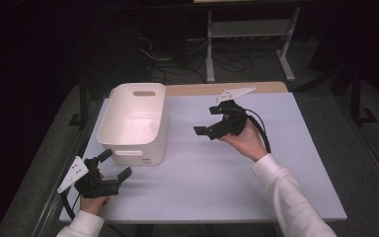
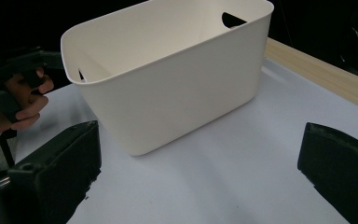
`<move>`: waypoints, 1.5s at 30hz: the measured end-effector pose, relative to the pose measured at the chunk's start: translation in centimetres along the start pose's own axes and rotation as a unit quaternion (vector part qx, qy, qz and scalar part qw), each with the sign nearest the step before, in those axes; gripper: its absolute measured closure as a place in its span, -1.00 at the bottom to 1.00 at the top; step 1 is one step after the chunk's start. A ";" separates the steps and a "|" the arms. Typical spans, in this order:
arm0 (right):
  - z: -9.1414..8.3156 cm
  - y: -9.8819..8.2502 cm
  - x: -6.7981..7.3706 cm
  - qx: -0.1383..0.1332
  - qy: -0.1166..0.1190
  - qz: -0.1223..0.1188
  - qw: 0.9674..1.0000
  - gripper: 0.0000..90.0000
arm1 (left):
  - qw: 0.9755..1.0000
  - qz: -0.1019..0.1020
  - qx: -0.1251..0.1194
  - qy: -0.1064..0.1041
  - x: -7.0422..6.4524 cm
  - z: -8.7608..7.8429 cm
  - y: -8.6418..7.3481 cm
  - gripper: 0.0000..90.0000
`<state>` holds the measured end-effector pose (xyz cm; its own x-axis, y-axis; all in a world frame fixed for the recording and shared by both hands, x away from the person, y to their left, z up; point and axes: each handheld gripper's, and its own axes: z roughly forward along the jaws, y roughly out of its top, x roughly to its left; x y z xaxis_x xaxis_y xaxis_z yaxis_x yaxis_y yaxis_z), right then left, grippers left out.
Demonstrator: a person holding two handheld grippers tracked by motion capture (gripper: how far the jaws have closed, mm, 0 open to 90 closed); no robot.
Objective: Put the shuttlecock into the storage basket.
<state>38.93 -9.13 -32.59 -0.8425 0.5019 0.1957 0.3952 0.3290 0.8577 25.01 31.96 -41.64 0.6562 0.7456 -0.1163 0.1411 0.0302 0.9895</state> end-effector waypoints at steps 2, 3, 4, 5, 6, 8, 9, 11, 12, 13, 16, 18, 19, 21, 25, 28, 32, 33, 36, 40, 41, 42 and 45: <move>-0.2 -0.2 -0.1 -0.003 -0.001 0.000 1.000 -1.00 | 1.000 0.004 0.001 0.000 0.0 0.0 0.0 -1.00; -0.3 -0.3 -0.1 -0.004 -0.002 0.000 1.000 -1.00 | 1.000 0.004 0.001 0.000 -0.1 0.0 0.0 -1.00; -0.4 -0.5 -0.1 -0.006 -0.005 -0.001 1.000 -1.00 | 1.000 0.004 0.002 0.000 -0.1 0.0 0.0 -1.00; -0.5 -0.6 -0.2 -0.008 -0.004 -0.001 1.000 -1.00 | 1.000 0.004 0.001 0.000 -0.1 -0.1 0.0 -1.00; -0.6 -0.7 -0.2 -0.009 -0.007 0.001 1.000 -1.00 | 1.000 0.004 0.001 0.001 -0.1 -0.1 0.0 -1.00; -0.9 -0.9 -0.3 -0.014 -0.009 -0.004 1.000 -1.00 | 1.000 0.001 -0.001 0.000 -0.1 -0.1 0.0 -1.00; -1.0 -1.0 -0.3 -0.015 -0.010 -0.005 1.000 -1.00 | 1.000 0.002 -0.001 -0.001 -0.1 -0.1 0.0 -1.00; -1.3 -1.3 -0.3 -0.018 -0.012 -0.001 1.000 -1.00 | 1.000 0.002 -0.003 -0.001 -0.1 -0.1 0.1 -1.00; -1.4 -1.5 -0.4 -0.021 -0.013 -0.004 1.000 -1.00 | 1.000 0.001 -0.003 -0.001 -0.1 -0.1 0.1 -1.00; -1.5 -1.6 -0.4 -0.022 -0.016 -0.003 1.000 -1.00 | 1.000 0.002 -0.002 -0.001 -0.1 -0.1 0.0 -1.00; -1.9 -2.1 -0.5 -0.025 -0.019 -0.001 1.000 -1.00 | 1.000 0.004 -0.003 0.000 -0.2 0.0 0.0 -1.00; -2.2 -2.5 -0.6 -0.032 -0.020 -0.002 0.999 -1.00 | 1.000 0.007 -0.002 0.002 -0.2 -0.1 0.0 -1.00; -2.4 -2.6 -0.6 -0.034 -0.022 -0.002 0.999 -1.00 | 1.000 0.009 -0.001 0.001 -0.2 -0.1 0.0 -1.00; -2.7 -3.0 -0.6 -0.038 -0.026 -0.002 0.999 -1.00 | 1.000 0.009 -0.001 0.002 -0.2 -0.1 0.0 -1.00; -3.3 -3.6 -0.8 -0.044 -0.034 -0.002 0.998 -1.00 | 1.000 0.011 -0.002 0.000 -0.1 -0.1 0.0 -1.00; -3.7 -4.1 -0.9 -0.044 -0.037 0.001 0.998 -1.00 | 1.000 0.010 -0.003 -0.002 -0.2 -0.2 0.1 -1.00; -4.0 -4.7 -0.9 -0.046 -0.038 0.002 0.998 -1.00 | 1.000 0.009 -0.002 0.000 -0.1 -0.1 0.0 -1.00; -4.1 -4.8 -0.9 -0.044 -0.040 0.002 0.998 -1.00 | 1.000 0.009 -0.003 0.000 -0.1 0.0 0.0 -1.00; -4.3 -5.2 -0.9 -0.046 -0.041 0.003 0.998 -1.00 | 1.000 0.009 -0.002 -0.001 -0.2 0.0 0.0 -1.00; -4.4 -5.6 -1.1 -0.046 -0.041 0.007 0.998 -1.00 | 1.000 0.010 -0.002 0.000 -0.1 -0.1 0.0 -1.00; -4.4 -5.6 -1.1 -0.047 -0.041 0.006 0.998 -1.00 | 1.000 0.010 -0.002 -0.001 -0.1 -0.1 0.0 -1.00; -4.5 -5.7 -1.1 -0.046 -0.041 0.007 0.998 -1.00 | 1.000 0.010 -0.002 -0.001 -0.1 -0.1 0.0 -1.00; -4.6 -5.9 -1.2 -0.047 -0.042 0.007 0.998 -1.00 | 1.000 0.010 -0.002 0.000 -0.1 -0.1 0.0 -1.00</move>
<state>35.87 -15.33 -35.74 -0.8020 0.5723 0.1713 0.3672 0.2461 0.8970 24.88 31.92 -41.59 0.6594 0.7454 -0.0976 0.1260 0.0183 0.9919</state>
